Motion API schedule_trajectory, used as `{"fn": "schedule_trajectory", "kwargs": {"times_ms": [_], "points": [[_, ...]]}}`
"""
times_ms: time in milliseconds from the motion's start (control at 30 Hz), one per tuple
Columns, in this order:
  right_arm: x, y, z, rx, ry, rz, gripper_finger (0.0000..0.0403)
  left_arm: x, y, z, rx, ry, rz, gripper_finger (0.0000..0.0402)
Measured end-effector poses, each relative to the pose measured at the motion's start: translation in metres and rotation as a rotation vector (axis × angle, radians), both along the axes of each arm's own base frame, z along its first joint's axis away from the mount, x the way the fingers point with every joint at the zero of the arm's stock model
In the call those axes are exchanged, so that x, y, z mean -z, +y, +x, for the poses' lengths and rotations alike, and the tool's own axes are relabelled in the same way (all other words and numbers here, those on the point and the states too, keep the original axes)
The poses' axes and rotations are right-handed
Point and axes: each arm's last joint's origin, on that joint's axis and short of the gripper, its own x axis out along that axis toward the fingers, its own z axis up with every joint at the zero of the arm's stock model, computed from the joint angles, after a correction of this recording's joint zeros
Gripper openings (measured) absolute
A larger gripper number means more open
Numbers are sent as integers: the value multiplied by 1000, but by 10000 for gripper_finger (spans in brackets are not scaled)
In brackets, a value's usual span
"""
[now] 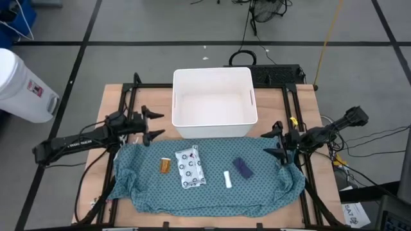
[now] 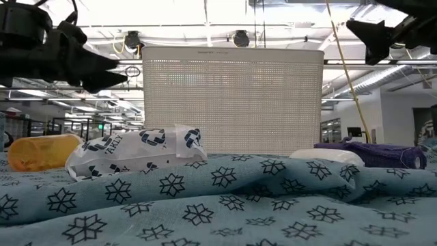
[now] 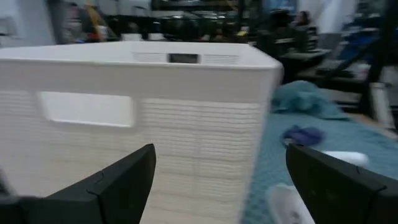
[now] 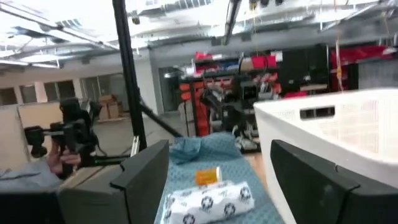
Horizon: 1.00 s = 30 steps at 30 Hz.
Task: Pick & place medical supplies in basket/bin
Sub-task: Put the white mailer bag into the white bin
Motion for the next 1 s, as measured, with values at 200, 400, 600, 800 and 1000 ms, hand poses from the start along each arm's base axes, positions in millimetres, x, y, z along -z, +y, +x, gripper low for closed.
{"fn": "schedule_trajectory", "kwargs": {"times_ms": [200, 400, 600, 800, 1000], "points": [[14, 3, 6, -7, 144, 8, 274, 6, -5, 4, 67, 58, -18, 360], [27, 5, 13, 44, 270, 88, 274, 6, -12, 8, 146, 53, -54, 360], [46, 7, 21, 113, 426, 226, 274, 3, -17, 9, 191, 21, -84, 360], [47, 11, 29, 106, 403, 292, 274, 2, -22, 10, 229, 15, -121, 360], [36, 14, 35, 70, 289, 289, 274, 2, -23, 10, 236, 20, -130, 360]]}}
